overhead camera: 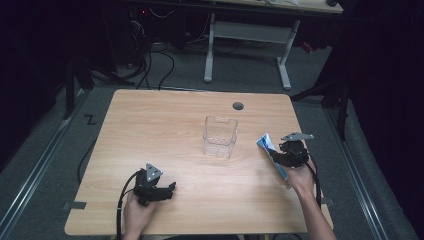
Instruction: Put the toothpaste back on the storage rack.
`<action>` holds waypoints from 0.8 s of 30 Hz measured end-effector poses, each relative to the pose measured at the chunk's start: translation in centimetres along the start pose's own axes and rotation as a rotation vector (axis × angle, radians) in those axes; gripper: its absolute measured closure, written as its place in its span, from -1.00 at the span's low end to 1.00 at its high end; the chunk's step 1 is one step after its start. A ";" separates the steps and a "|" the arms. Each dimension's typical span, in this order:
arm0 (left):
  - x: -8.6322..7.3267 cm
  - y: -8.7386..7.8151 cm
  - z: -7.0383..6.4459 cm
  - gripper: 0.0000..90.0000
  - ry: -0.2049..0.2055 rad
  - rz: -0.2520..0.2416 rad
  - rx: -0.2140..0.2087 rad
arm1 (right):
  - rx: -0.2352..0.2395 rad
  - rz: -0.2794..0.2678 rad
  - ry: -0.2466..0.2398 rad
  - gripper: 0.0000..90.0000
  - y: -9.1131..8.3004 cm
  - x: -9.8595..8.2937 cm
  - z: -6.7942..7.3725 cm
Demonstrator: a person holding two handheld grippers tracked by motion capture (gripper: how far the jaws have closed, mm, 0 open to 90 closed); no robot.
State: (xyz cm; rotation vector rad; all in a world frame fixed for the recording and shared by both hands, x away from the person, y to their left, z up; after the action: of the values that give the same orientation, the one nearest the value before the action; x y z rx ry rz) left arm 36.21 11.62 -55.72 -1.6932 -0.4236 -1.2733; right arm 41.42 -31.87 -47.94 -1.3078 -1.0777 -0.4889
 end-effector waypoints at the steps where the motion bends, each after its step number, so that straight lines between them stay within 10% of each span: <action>1: 0.0 0.0 0.0 -0.64 0.000 0.000 0.000 | -0.001 0.008 -0.008 0.12 0.2 0.1 0.0; 24: 0.0 0.0 0.0 -0.64 0.000 0.000 0.000 | -0.038 0.140 -0.051 0.09 4.0 -0.6 0.1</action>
State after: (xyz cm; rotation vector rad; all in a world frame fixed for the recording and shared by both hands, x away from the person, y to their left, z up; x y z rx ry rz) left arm 36.21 11.62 -55.71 -1.6937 -0.4236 -1.2733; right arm 44.36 -30.95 -50.60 -1.4254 -1.0149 -0.3742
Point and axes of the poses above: each handheld gripper's, and its own axes: y roughly forward along the jaws, x roughly out of its top, z roughly to its left, the point moved 3 cm from there along y, roughly forward along the jaws, and after that the axes turned 15 degrees about -z, right-handed, at the moved point
